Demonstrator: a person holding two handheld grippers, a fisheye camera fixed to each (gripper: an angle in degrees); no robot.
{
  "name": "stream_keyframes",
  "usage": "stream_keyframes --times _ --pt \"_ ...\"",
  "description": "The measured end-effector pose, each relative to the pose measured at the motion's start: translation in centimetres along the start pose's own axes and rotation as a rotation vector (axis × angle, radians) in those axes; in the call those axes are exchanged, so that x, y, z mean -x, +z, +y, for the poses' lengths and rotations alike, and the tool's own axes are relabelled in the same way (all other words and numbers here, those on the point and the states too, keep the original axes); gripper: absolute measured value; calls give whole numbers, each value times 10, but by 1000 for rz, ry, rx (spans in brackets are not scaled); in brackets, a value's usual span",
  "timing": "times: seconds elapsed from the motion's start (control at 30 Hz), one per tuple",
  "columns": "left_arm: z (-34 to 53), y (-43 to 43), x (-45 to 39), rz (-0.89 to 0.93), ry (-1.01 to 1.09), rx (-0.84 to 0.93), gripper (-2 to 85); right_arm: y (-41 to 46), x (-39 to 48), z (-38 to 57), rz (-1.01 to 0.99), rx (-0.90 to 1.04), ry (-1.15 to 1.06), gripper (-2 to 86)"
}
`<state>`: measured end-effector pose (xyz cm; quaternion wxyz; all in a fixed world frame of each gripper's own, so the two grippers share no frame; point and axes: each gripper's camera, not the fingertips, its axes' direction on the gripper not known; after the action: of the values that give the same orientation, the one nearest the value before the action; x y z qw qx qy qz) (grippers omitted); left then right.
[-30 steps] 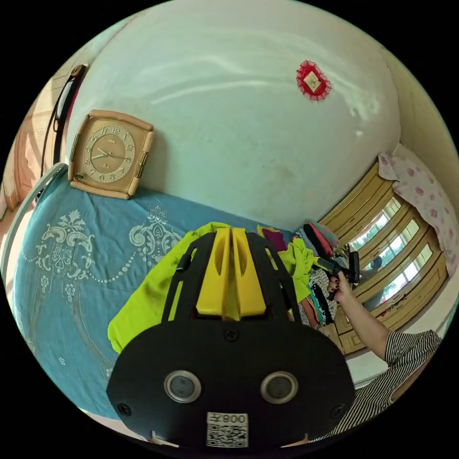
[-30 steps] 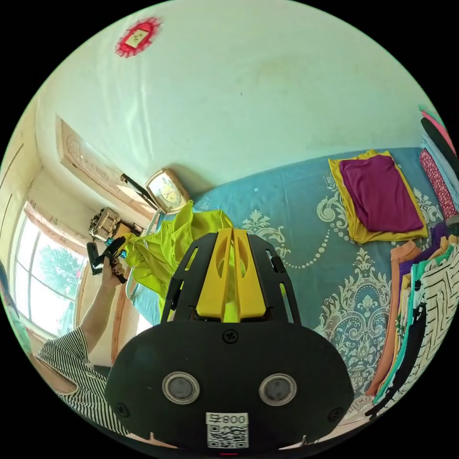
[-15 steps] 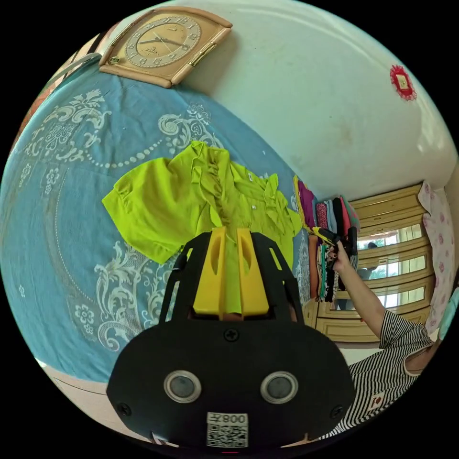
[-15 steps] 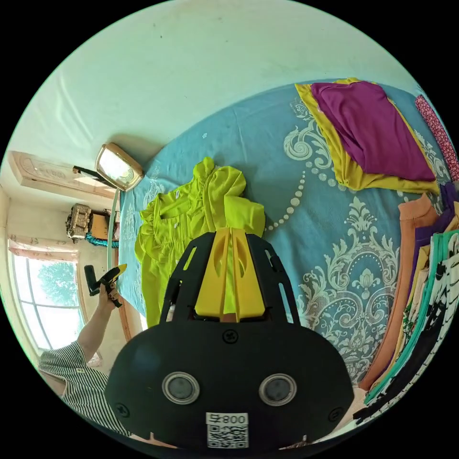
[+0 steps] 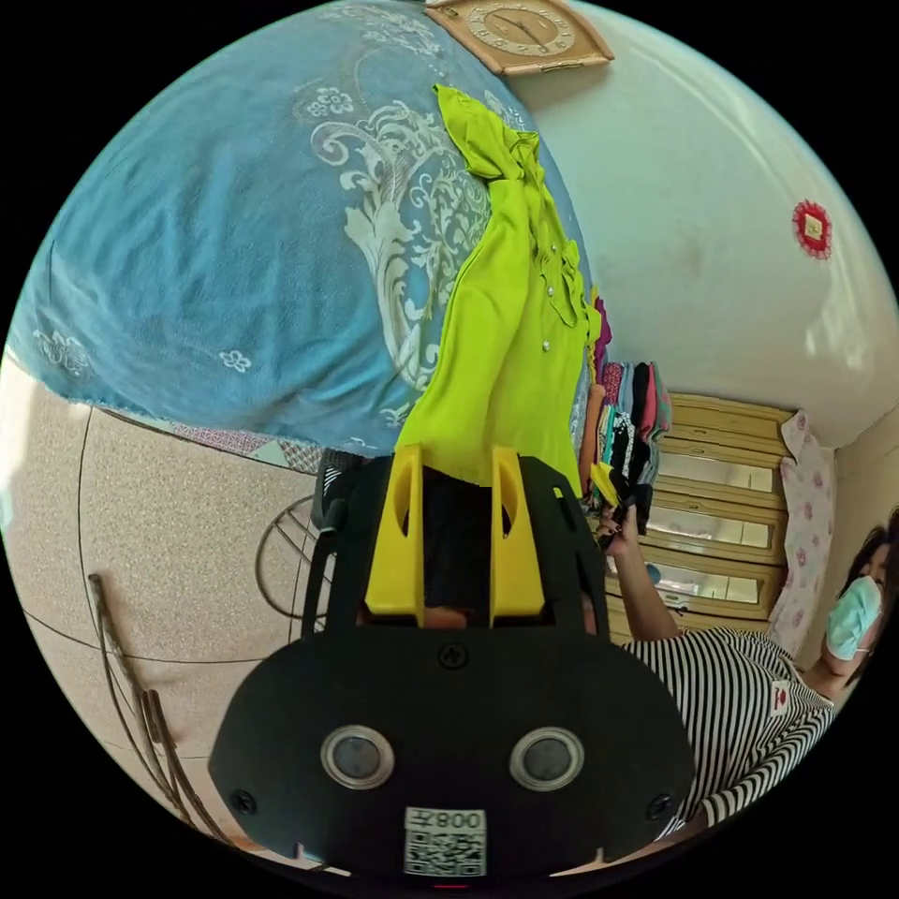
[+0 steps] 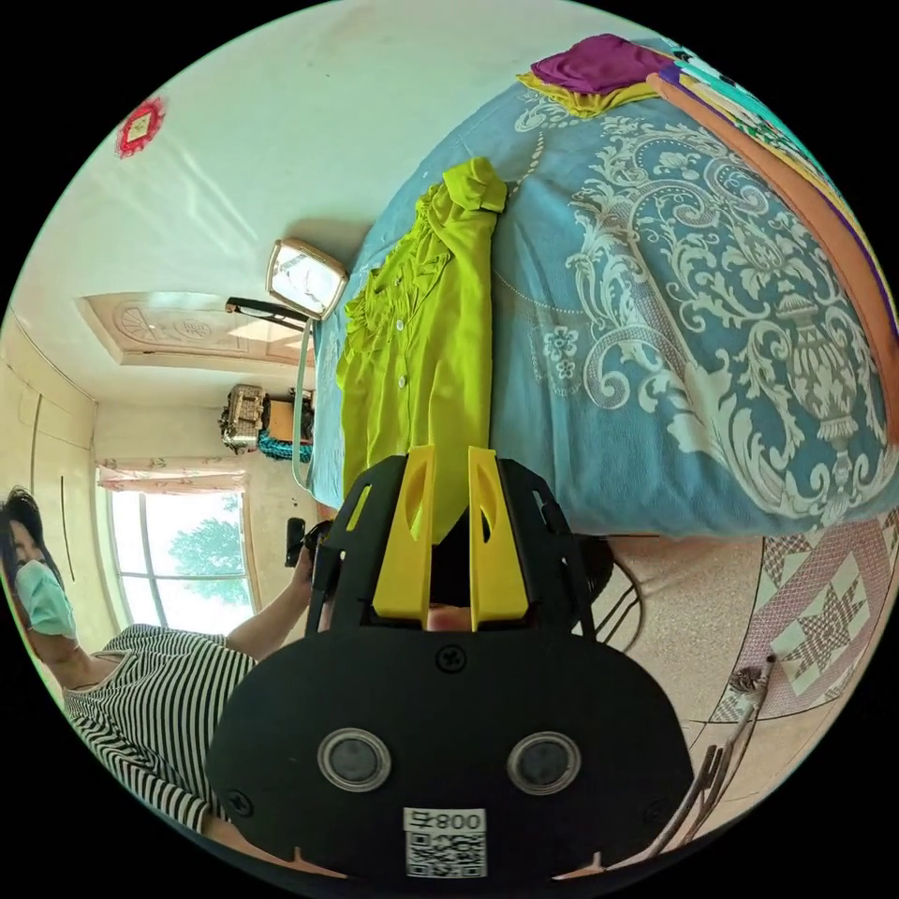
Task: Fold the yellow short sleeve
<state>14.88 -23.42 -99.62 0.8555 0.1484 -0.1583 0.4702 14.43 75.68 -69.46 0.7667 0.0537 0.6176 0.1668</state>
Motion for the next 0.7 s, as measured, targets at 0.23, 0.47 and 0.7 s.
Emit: stream_keyframes --times 0.23,0.47,0.7 --pt "16 31 27 160 -7 -26 19 16 -23 47 -82 -20 64 80" --pt "37 -21 2 336 154 -209 10 50 -44 68 -188 -25 120 88" --pt "59 -66 22 301 147 -410 8 73 -21 63 -176 -1 58 93"
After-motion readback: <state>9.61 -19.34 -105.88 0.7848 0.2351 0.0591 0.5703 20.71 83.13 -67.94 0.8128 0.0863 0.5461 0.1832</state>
